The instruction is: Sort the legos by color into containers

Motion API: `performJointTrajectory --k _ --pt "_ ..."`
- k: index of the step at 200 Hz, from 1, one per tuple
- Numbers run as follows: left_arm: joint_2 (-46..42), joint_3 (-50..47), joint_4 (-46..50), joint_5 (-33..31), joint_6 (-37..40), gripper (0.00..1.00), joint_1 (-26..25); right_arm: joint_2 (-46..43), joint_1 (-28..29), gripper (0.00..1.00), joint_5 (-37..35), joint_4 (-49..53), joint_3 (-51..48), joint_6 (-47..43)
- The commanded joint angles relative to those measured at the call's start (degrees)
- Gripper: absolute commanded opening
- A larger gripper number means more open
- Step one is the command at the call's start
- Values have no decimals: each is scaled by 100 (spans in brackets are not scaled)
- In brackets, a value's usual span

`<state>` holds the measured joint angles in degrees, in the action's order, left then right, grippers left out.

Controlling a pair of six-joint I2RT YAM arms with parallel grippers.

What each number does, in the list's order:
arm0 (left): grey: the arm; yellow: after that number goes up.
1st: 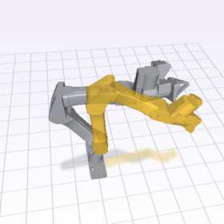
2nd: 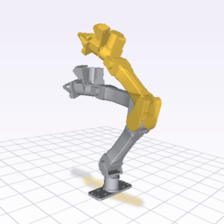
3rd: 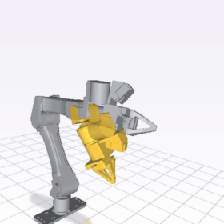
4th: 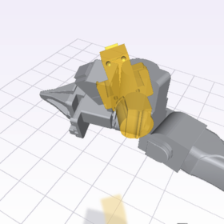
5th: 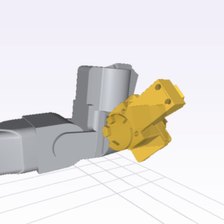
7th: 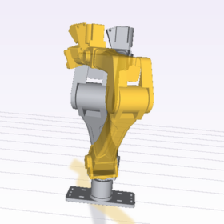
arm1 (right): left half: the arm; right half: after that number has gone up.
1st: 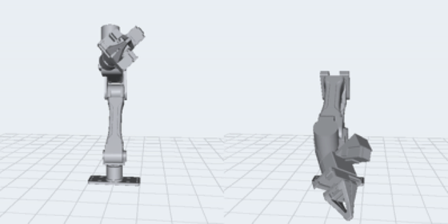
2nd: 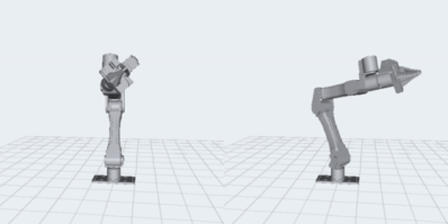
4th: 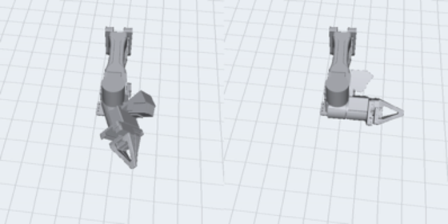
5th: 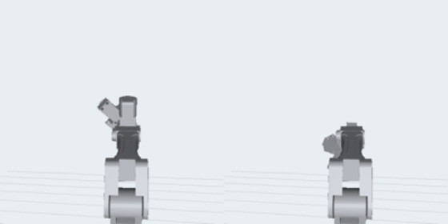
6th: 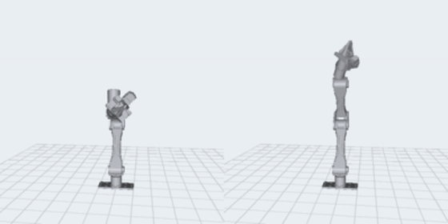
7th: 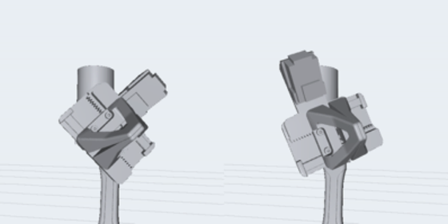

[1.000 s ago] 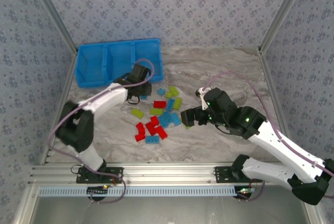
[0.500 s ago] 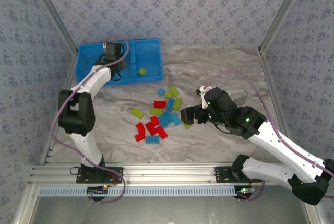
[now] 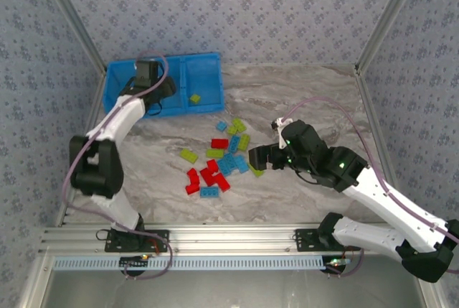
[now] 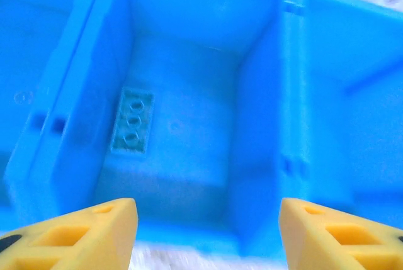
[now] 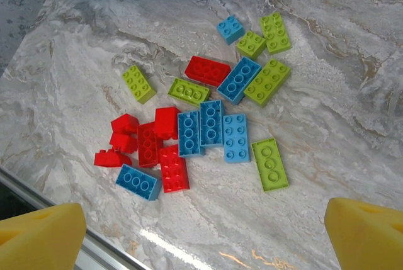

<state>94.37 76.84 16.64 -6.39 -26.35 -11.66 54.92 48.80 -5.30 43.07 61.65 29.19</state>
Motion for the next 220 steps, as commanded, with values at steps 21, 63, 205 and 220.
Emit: performJointTrajectory --k 21,63,205,220 --pt "-2260 -1529 436 -188 -843 66 -1160 447 47 100 -214 -267 -29 42" --pt "-3404 -3000 1592 -840 -2028 68 -2563 1123 36 100 -64 -316 227 -103" --pt "-1959 -4182 263 -28 -3910 76 -2927 1330 53 100 -99 -245 227 33" --pt "-1841 -4236 148 8 -3921 72 -2920 1320 52 100 -97 -221 206 36"
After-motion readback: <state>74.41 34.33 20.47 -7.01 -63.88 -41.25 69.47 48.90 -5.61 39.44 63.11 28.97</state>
